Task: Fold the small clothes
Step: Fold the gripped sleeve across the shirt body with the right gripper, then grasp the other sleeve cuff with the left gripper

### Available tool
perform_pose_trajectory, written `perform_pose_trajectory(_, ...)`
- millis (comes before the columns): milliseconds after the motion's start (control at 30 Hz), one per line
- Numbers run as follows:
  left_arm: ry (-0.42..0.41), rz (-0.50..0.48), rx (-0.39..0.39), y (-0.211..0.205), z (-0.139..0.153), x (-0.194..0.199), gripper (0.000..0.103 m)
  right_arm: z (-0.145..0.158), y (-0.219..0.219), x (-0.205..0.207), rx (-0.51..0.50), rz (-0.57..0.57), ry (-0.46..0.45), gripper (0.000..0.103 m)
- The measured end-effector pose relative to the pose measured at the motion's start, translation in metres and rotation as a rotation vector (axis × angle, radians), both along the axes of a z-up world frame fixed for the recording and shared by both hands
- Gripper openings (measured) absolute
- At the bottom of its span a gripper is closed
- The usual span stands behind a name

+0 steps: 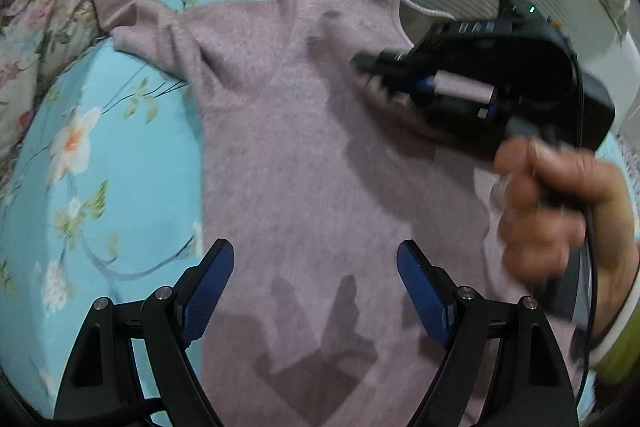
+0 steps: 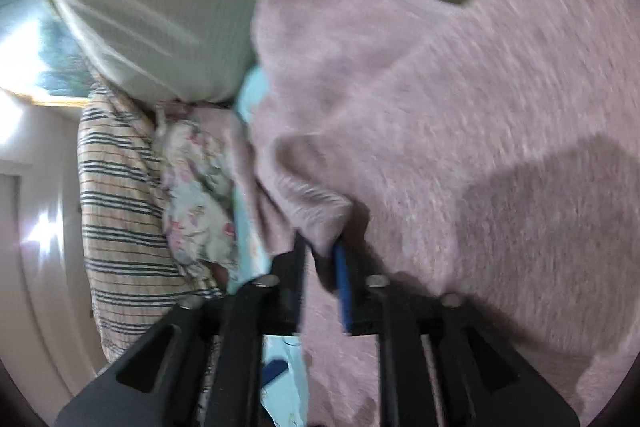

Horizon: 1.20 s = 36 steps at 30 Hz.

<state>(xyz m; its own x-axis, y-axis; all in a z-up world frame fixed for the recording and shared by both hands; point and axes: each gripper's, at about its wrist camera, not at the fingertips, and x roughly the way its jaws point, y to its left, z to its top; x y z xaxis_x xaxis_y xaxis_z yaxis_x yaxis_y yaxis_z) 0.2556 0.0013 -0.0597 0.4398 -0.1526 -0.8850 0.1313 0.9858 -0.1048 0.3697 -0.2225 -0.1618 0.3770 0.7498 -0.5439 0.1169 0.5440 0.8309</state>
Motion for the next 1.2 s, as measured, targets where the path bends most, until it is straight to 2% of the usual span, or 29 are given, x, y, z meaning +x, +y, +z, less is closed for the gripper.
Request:
perform_pose_trajectory(167,0.024,0.0,-0.07,-0.006,-0.016,0.05,0.084,0.031,-0.047,-0.029,-0.005,-0.078,-0.073,0.03)
perform_pose_trajectory(333,0.046,0.015,-0.106,-0.015,-0.031,0.102,0.084,0.061,-0.102,-0.078,-0.084,-0.171,-0.12,0.03)
perform_pose_trajectory(400,0.047,0.036,-0.119,-0.016,-0.035,0.119,0.08,0.069,-0.119,-0.096,-0.133,-0.214,-0.122,0.03)
perform_pose_trajectory(433,0.04,0.04,-0.126,-0.016,-0.036,0.123,0.075,0.072,-0.129,-0.106,-0.149,-0.242,-0.123,0.03)
perform_pose_trajectory(500,0.019,0.033,-0.133,-0.018,-0.034,0.13,0.057,0.076,-0.147,-0.12,-0.181,-0.297,-0.115,0.03)
perform_pose_trajectory(567,0.012,0.022,-0.116,-0.022,-0.034,0.139,0.021,0.081,-0.163,-0.132,-0.203,-0.347,-0.123,0.03)
perform_pose_trajectory(600,0.01,0.013,-0.12,-0.023,-0.033,0.141,0.009,0.085,-0.17,-0.139,-0.224,-0.368,-0.13,0.03)
perform_pose_trajectory(633,0.007,0.003,-0.129,-0.025,-0.031,0.141,0.004,0.09,-0.178,-0.145,-0.252,-0.39,-0.139,0.03)
perform_pose_trajectory(767,-0.119,0.002,-0.084,-0.018,0.0,0.128,0.002,0.107,-0.207,-0.159,-0.372,-0.459,-0.156,0.03)
perform_pose_trajectory(833,-0.144,0.039,-0.071,-0.002,0.007,0.129,0.002,0.112,-0.225,-0.16,-0.43,-0.492,-0.148,0.035)
perform_pose_trajectory(900,-0.141,0.079,-0.061,0.016,0.005,0.132,0.002,0.112,-0.241,-0.156,-0.473,-0.521,-0.138,0.049)
perform_pose_trajectory(933,-0.132,0.103,-0.078,0.028,0.004,0.133,0.002,0.111,-0.246,-0.152,-0.489,-0.524,-0.134,0.05)
perform_pose_trajectory(1033,-0.11,0.133,-0.128,0.042,0.0,0.133,0.002,0.1,-0.255,-0.129,-0.516,-0.496,-0.101,0.05)
perform_pose_trajectory(1200,-0.112,0.113,-0.082,0.031,0.003,0.125,0.002,0.078,-0.252,-0.086,-0.556,-0.408,-0.066,0.05)
